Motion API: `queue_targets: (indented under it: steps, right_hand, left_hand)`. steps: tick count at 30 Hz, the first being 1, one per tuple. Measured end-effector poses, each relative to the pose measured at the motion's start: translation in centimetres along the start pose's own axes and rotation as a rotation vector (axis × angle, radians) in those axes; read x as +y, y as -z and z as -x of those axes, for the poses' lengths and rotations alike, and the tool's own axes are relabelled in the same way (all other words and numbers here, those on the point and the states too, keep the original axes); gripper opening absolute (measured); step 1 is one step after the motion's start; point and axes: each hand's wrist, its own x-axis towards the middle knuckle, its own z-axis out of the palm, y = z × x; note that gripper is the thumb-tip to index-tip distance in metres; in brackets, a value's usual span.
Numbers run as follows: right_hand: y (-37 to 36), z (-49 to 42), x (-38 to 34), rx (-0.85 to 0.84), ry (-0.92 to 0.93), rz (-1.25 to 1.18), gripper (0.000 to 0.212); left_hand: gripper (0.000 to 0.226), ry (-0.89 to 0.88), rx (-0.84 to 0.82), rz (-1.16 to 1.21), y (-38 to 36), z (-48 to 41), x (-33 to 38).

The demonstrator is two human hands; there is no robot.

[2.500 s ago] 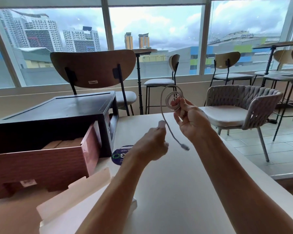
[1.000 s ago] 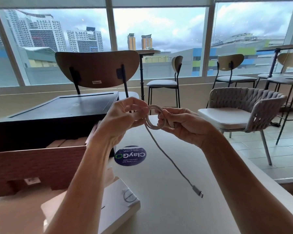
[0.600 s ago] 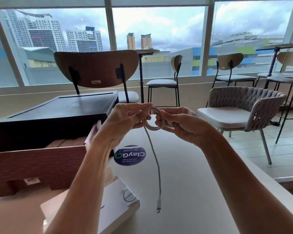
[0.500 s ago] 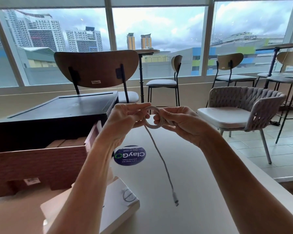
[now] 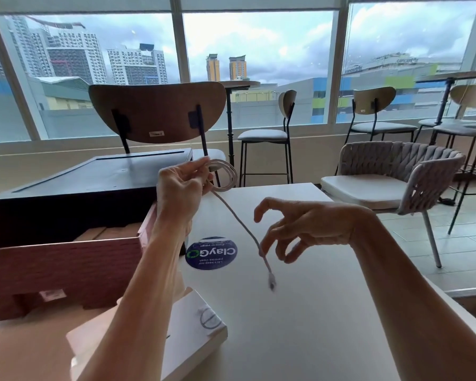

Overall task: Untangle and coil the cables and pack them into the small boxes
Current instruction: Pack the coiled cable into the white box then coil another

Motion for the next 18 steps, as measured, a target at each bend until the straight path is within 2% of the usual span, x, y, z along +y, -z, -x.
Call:
queue_targets:
  steps: [2, 5, 7, 9, 11, 14, 16, 18]
  right_hand:
    - [0.0, 0.2, -0.1, -0.048, 0.099, 0.079, 0.031]
    - [-0.2, -0.1, -0.2, -0.002, 0.177, 0.166, 0.048]
    - [-0.3, -0.5, -0.4, 0.022, 0.093, 0.255, 0.061]
    - [-0.6, -1.0, -0.4, -0.014, -0.025, 0.364, 0.064]
    - [-1.1, -1.4, -0.4, -0.036, -0.068, 0.429, 0.057]
    - [-1.3, -1.5, -0.5, 0.007, 0.002, 0.426, 0.043]
    - [-1.1, -1.3, -0.5, 0.096, 0.125, 0.291, 0.034]
    - [-0.8, -1.0, -0.6, 0.266, 0.269, 0.083, 0.024]
  left_hand:
    - [0.024, 0.011, 0.028, 0.024, 0.1, -0.1, -0.2]
    - [0.024, 0.012, 0.031, 0.015, -0.1, 0.0, -0.4]
    - [0.024, 0.020, 0.030, 0.033, -0.3, 0.1, -0.3]
    - [0.023, 0.031, 0.035, 0.052, -0.3, 0.1, -0.3]
    - [0.022, 0.041, 0.036, 0.069, -0.3, 0.2, -0.2]
    - [0.021, 0.055, 0.024, 0.082, -0.1, 0.1, -0.1]
    - [0.021, 0.049, 0.003, 0.050, 0.2, 0.0, -0.2]
    - [0.021, 0.034, -0.056, -0.010, 0.5, -0.1, -0.3]
